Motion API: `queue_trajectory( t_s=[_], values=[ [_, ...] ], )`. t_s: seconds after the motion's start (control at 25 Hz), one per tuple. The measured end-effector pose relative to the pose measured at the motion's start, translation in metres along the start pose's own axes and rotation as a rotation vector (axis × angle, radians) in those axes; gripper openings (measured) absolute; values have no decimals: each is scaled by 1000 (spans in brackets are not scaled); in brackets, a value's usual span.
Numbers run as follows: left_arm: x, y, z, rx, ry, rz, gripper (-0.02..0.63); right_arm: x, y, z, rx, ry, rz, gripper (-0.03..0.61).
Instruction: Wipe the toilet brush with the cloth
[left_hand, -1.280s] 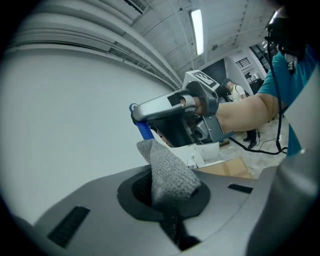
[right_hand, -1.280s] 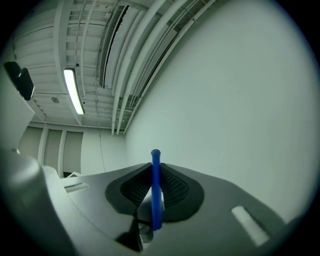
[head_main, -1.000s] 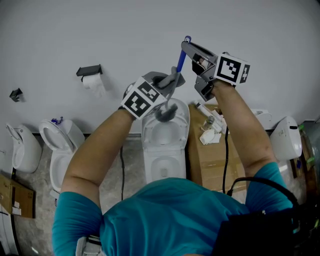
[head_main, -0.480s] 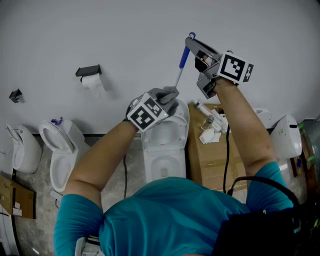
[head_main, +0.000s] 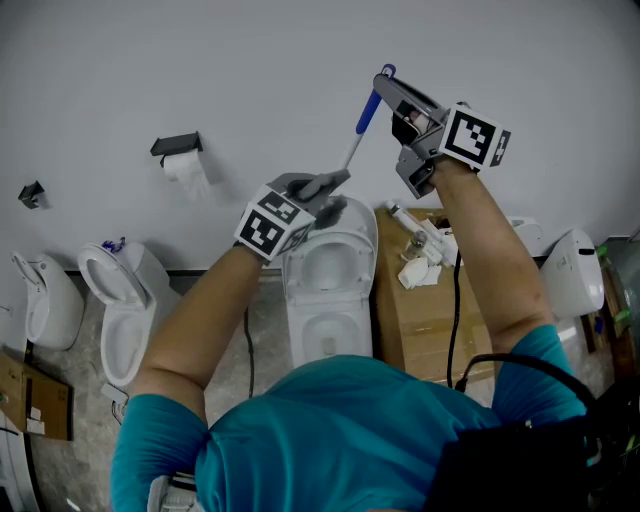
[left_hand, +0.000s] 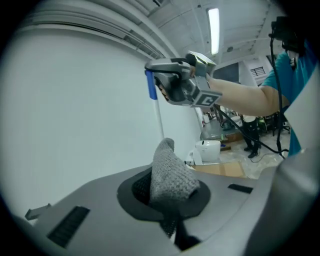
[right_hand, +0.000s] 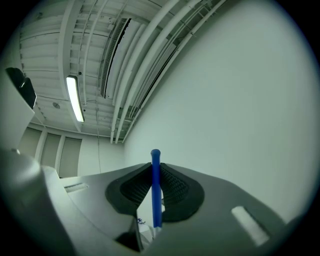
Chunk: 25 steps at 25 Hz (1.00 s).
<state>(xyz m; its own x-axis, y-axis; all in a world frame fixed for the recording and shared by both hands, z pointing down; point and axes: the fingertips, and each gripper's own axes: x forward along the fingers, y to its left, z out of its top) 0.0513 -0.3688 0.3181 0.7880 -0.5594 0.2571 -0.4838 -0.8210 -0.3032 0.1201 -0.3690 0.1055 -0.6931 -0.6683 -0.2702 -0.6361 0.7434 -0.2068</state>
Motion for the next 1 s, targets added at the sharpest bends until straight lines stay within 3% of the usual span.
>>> queue_trajectory(
  t_s=[0.2, 0.32, 0.48, 0.72, 0.84, 0.92, 1.0],
  values=[
    [-22, 43, 27, -103, -93, 73, 12, 2, 13, -7, -15, 27, 46, 51],
    [-15, 38, 21, -90, -49, 38, 12, 5, 24, -2, -16, 5, 101, 51],
    [-6, 15, -2, -92, -1, -11, 12, 4, 22, 6, 9, -26, 56, 51],
    [4, -12, -40, -73, 85, -79, 12, 1, 23, 14, -15, -50, 82, 51],
    [5, -19, -53, -59, 116, -101, 12, -1, 18, 15, -6, -59, 50, 51],
    [-1, -11, -49, -40, 107, -67, 12, 0, 12, 9, -12, -42, -1, 51],
    [-11, 8, -29, 10, 66, 19, 12, 2, 4, 0, -35, -12, -61, 51]
  ],
)
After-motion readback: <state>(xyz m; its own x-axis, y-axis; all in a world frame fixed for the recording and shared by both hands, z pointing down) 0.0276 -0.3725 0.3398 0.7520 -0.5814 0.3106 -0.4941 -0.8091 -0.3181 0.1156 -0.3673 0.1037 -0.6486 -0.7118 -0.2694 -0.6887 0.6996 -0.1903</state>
